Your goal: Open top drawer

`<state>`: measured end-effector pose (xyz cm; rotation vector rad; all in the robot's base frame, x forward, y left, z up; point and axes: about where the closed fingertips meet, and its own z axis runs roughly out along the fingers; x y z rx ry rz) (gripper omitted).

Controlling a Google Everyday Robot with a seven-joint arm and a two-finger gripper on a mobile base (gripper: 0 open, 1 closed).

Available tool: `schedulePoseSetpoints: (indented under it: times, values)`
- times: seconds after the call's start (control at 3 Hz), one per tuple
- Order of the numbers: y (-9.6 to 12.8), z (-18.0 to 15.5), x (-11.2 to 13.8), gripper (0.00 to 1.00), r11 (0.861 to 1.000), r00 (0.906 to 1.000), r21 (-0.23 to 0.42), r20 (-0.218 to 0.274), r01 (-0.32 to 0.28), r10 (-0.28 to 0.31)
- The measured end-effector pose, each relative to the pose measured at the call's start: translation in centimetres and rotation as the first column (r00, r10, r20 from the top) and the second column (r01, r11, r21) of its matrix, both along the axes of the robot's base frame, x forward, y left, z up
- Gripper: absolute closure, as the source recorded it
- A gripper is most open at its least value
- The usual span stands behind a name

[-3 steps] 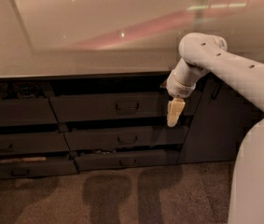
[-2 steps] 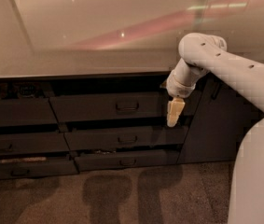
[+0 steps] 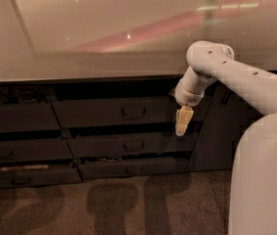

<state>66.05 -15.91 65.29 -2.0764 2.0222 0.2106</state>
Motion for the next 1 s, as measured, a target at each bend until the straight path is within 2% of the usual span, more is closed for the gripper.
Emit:
schedulePoseSetpoints:
  times: [0.33,1.0]
  values:
    - [0.0,-0.01,0.0,0.18,1.0,1.0,0.0,0.0,0.0,0.0]
    - [0.0,-0.01,0.0,0.64,1.0,1.0,0.0,0.0,0.0,0.0]
